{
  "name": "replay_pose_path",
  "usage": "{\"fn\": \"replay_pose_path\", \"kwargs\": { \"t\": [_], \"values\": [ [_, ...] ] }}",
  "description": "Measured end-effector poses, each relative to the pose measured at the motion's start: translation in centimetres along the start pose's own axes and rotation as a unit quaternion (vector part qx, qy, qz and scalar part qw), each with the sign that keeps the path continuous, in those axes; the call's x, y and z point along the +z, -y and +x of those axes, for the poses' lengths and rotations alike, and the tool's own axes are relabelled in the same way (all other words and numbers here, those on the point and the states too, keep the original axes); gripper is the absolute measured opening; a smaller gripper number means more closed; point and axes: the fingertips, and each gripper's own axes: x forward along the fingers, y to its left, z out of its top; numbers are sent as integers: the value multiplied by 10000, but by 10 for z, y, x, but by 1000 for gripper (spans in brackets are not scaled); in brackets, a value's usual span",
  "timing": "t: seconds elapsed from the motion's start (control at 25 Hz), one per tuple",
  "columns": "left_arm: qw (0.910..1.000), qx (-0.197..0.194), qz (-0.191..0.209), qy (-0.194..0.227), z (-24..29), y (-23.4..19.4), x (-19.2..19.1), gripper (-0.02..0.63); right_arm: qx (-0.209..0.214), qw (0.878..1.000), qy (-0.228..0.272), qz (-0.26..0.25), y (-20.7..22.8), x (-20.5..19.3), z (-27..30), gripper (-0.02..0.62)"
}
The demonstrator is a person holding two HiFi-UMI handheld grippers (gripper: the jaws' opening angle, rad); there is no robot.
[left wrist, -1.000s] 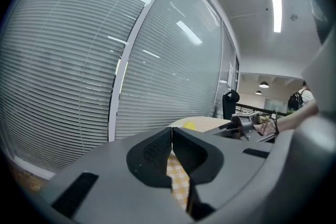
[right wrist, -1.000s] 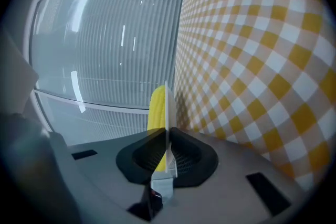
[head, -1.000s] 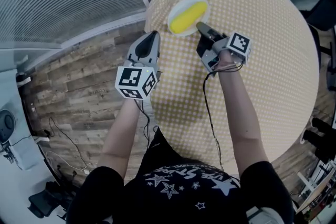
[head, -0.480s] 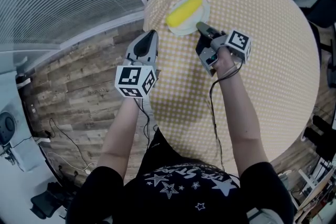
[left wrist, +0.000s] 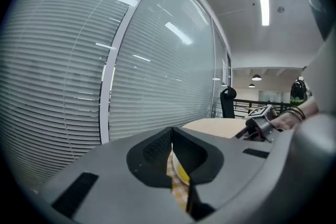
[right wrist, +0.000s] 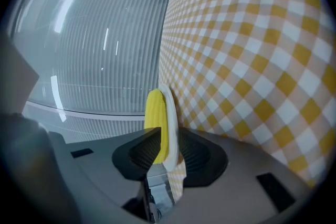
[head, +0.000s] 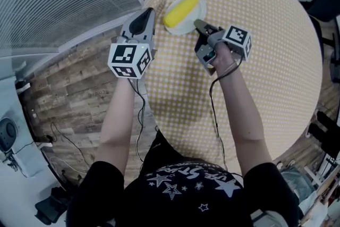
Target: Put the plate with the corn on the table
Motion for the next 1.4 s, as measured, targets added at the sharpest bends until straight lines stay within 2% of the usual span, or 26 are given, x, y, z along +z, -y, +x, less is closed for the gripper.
{"fn": "replay_pose_path", "kwargs": {
  "t": [0.08,0.16,0.32,0.44,0.52,0.64,0.72,0.88,1.04,1.24,1.4],
  "values": [
    [10000,50,-60,-50,-7,0,-5,11,-94,9998,83,-157,-2,-3,-7,141],
    [9999,106,-97,-65,-13,0,-7,11,-243,9990,157,-350,0,-5,-15,165],
    [9997,167,-176,-41,-29,3,-1,11,-583,9919,480,-1024,4,-3,-38,169],
    [9997,186,-168,-17,-43,8,6,11,-631,9838,726,-1513,-5,-3,-56,167],
    [9997,208,-145,6,-52,12,12,11,-495,9798,791,-1770,-19,-7,-63,158],
    [9997,221,-109,62,-64,21,24,11,-279,9712,834,-2213,-46,-15,-74,69],
    [9997,191,-131,109,-74,32,32,11,-118,9629,782,-2581,-65,-24,-83,51],
    [9998,78,-65,182,-101,72,51,11,207,9436,561,-3256,-97,-49,-116,40],
    [9994,9,-82,326,-130,112,71,11,517,9231,571,-3768,-123,-69,-157,34],
    [9992,-18,58,408,-166,153,89,11,837,9131,561,-3950,-139,-95,-204,34],
    [9986,-39,162,497,-191,190,98,11,871,8952,593,-4330,-143,-109,-248,32]
  ]
}}
